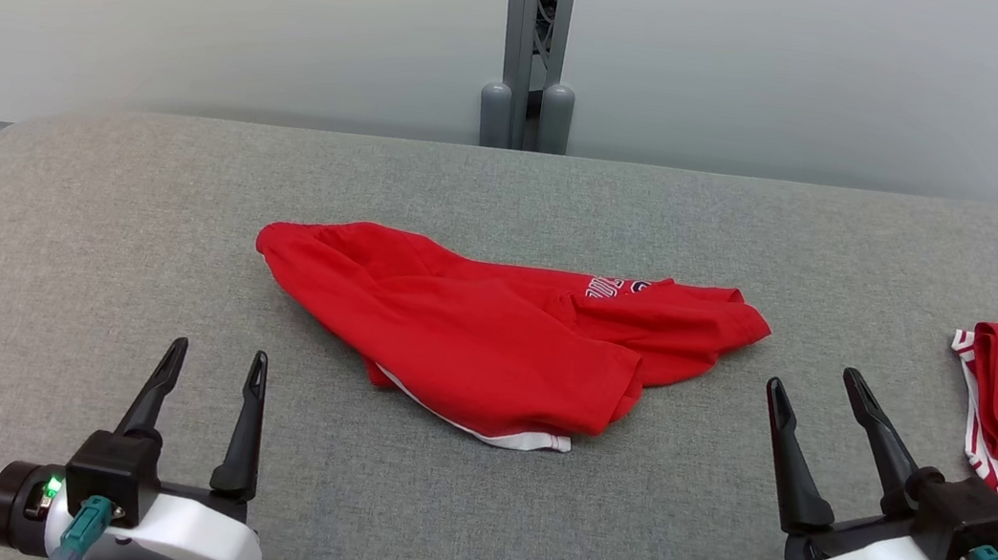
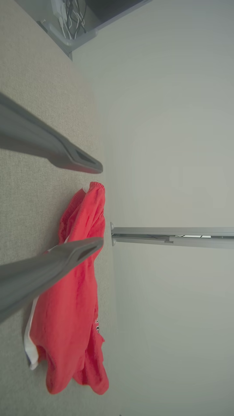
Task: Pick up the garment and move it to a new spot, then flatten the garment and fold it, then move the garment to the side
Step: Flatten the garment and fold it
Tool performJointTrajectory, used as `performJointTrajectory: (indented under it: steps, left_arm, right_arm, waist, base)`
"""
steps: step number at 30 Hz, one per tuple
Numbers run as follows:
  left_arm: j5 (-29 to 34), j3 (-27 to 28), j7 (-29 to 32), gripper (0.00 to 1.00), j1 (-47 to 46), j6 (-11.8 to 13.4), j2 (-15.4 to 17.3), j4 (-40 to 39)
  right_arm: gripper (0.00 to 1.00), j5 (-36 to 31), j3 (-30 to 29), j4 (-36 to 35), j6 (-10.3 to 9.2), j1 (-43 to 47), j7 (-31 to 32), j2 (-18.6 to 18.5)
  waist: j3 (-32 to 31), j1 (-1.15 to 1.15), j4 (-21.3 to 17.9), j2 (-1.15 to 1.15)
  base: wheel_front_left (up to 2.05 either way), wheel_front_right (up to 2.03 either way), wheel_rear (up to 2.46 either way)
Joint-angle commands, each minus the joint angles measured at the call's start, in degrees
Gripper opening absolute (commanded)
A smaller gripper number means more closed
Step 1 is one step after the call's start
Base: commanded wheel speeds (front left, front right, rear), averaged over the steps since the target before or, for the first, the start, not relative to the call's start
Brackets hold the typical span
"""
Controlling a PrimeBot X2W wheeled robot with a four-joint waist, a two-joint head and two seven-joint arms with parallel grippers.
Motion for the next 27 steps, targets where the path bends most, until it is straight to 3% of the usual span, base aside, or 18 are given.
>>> performJointTrajectory:
  steps: [1, 7, 18, 27]
  left_arm:
    - [-0.3, -0.2, 0.0, 1.0, 0.2, -0.3, 0.3, 0.2]
    - [-0.4, -0.7, 0.0, 1.0, -0.8, -0.3, 0.3, 0.4]
    - [-0.7, -2.8, 0.0, 1.0, -2.9, -0.5, 0.3, 1.2]
    - [-1.3, -3.9, 0.0, 1.0, -4.8, 0.0, 0.3, 1.6]
  right_arm:
    - [1.0, -0.2, -0.2, 0.2, -0.02, 0.3, 0.0, 0.1]
    - [1.0, 0.7, 1.8, 0.8, -0.02, 0.5, 0.0, 0.6]
    - [1.0, 9.6, 21.6, 13.8, -0.02, -6.4, 0.0, -2.4]
    - [1.0, 16.1, 27.8, 22.4, -0.02, -12.7, 0.0, -2.5]
  waist:
    - [0.0, 0.0, 0.0, 0.0]
    - [0.3, 0.0, 0.3, 0.0]
    - [4.5, 0.0, 3.6, 0.0]
    - [7.5, 0.0, 6.8, 0.0]
  base:
    - [0.0, 0.0, 0.0]
    - [0.0, 0.0, 0.0]
    - [0.0, 0.0, 0.0]
    - [0.0, 0.0, 0.0]
